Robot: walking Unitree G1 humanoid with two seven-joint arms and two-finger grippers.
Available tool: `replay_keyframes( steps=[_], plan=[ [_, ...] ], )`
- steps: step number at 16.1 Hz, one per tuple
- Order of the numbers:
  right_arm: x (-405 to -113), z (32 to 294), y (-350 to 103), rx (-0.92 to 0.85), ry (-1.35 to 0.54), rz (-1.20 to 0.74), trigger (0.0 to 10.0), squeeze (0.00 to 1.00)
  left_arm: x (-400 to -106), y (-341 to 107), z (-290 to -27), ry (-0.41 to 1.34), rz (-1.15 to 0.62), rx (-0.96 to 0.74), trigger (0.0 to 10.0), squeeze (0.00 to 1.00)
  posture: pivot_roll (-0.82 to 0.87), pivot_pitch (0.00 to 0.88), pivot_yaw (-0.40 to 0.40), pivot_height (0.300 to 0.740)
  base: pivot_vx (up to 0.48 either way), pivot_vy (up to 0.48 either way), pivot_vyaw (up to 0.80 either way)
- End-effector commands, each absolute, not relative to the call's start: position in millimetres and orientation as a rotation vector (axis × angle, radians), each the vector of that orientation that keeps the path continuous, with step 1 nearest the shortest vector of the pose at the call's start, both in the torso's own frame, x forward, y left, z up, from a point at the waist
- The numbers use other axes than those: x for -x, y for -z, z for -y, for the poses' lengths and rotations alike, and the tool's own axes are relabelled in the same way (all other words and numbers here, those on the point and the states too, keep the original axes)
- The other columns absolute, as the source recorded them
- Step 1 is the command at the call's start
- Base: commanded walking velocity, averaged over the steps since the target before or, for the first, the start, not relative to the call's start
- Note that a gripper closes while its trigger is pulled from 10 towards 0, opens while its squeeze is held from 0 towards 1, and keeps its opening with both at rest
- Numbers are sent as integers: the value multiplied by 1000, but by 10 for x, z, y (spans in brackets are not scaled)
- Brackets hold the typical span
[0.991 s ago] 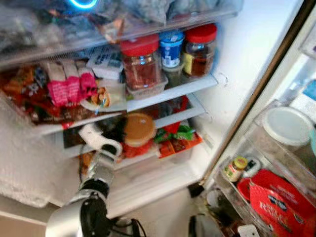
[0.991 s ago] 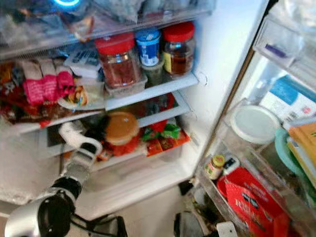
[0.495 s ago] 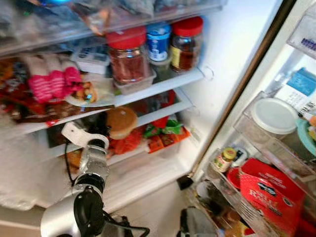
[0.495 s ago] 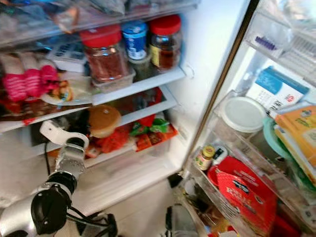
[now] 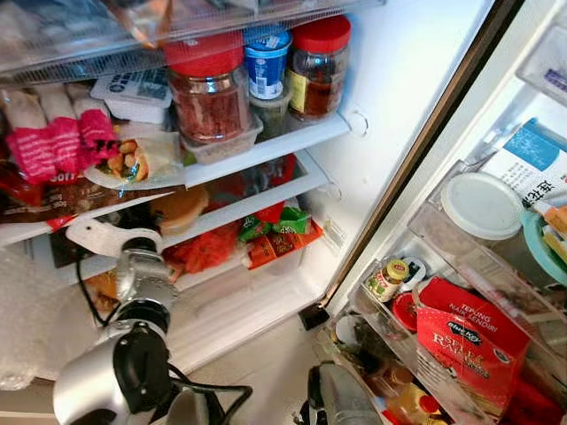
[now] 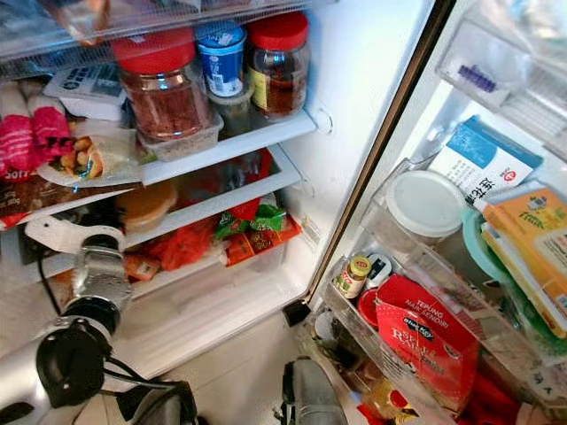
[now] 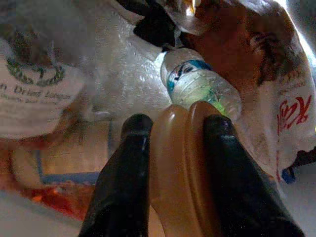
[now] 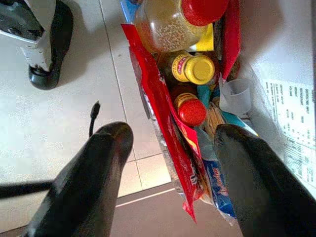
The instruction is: Restocking fridge
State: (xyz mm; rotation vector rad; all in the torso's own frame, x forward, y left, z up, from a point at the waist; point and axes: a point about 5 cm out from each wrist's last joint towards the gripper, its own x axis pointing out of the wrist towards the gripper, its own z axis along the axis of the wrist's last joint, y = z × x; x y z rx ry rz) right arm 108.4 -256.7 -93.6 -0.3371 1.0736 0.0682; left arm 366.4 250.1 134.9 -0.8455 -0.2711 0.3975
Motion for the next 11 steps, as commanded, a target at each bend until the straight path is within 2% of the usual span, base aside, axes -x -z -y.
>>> replay_keyframes(
  steps=[1, 2, 3, 7, 11],
  plan=[
    [-990, 2601, 950, 347, -78, -1099, 10000, 0, -3588, -1157, -2518, -461, 193, 845, 10000, 0, -257, 239, -118, 643, 0, 0, 0],
    [-998, 2592, 950, 347, -81, -1096, 10000, 0, -3577, -1132, -2510, -462, 190, 855, 10000, 702, -258, 238, -117, 643, 0, 0, 0],
    [-1006, 2585, 950, 349, -86, -1094, 10000, 0, -3572, -1104, -2485, -453, 182, 866, 10000, 1000, -255, 235, -115, 643, 0, 0, 0],
    [-1035, 2557, 951, 344, -87, -1086, 10000, 0, -3598, -1105, -2385, -406, 192, 897, 10000, 1000, -243, 222, -93, 643, 0, 0, 0],
    [-1042, 2532, 957, 335, -87, -1084, 10000, 0, -3566, -1122, -2420, -369, 257, 913, 10000, 1000, -229, 212, -85, 643, 0, 0, 0]
  ],
)
